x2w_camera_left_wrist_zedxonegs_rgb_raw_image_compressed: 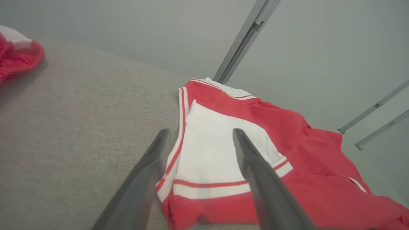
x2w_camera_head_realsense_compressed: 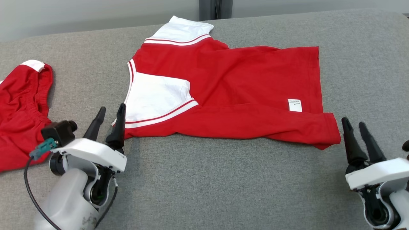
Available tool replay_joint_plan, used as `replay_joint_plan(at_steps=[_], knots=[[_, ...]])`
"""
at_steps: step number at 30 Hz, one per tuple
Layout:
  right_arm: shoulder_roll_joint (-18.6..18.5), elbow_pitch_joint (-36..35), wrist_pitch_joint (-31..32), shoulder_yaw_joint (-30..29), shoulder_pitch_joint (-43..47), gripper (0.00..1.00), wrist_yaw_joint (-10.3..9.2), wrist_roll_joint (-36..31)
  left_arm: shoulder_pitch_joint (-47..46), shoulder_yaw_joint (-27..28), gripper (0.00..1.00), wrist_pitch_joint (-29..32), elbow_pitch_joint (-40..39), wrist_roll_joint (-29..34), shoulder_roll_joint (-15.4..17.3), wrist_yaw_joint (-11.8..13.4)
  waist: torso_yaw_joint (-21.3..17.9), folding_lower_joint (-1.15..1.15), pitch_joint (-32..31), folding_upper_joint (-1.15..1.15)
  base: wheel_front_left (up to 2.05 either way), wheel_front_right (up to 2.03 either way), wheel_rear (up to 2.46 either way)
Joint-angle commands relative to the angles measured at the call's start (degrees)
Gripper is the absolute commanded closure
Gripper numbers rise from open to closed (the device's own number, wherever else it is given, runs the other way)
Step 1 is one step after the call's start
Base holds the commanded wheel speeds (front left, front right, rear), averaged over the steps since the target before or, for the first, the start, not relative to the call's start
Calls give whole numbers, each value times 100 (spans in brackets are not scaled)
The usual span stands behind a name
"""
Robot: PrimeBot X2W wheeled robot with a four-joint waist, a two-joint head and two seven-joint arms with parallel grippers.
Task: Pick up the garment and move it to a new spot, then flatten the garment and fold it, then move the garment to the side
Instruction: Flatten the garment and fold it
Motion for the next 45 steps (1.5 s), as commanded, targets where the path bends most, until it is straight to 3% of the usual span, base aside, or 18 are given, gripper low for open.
replay_joint_plan(at_steps=[1,21,38,39,40,41,42,43,45], knots=[[62,110,1,1,103,0,2,125,172,99,0,-9,-59,55,-51,55,7,0,-23,0,0,0,0],[224,948,1,872,-419,0,2,1295,5,147,0,312,179,-305,-315,24,140,0,266,0,0,0,0],[243,1404,224,2242,-570,0,2,2350,139,38,0,1050,820,-668,-543,142,108,0,269,0,0,0,0],[236,1404,219,2302,-586,5,2,2391,143,24,14,1072,820,-676,-547,135,112,0,266,0,0,0,0],[229,1390,212,2360,-606,48,2,2418,147,14,53,1090,813,-677,-554,130,116,0,262,0,0,0,0],[221,1391,199,2413,-633,64,2,2442,147,3,85,1088,793,-671,-560,123,121,0,256,0,0,0,0],[212,1388,184,2459,-665,93,2,2468,141,3,100,1072,766,-677,-560,110,125,0,252,0,0,0,0],[201,1387,167,2511,-694,100,2,2482,128,-2,100,1061,744,-670,-545,97,128,0,246,0,0,0,0],[161,1370,133,2559,-732,100,3,2492,98,-2,100,977,680,-628,-510,75,132,0,234,0,0,0,0]])
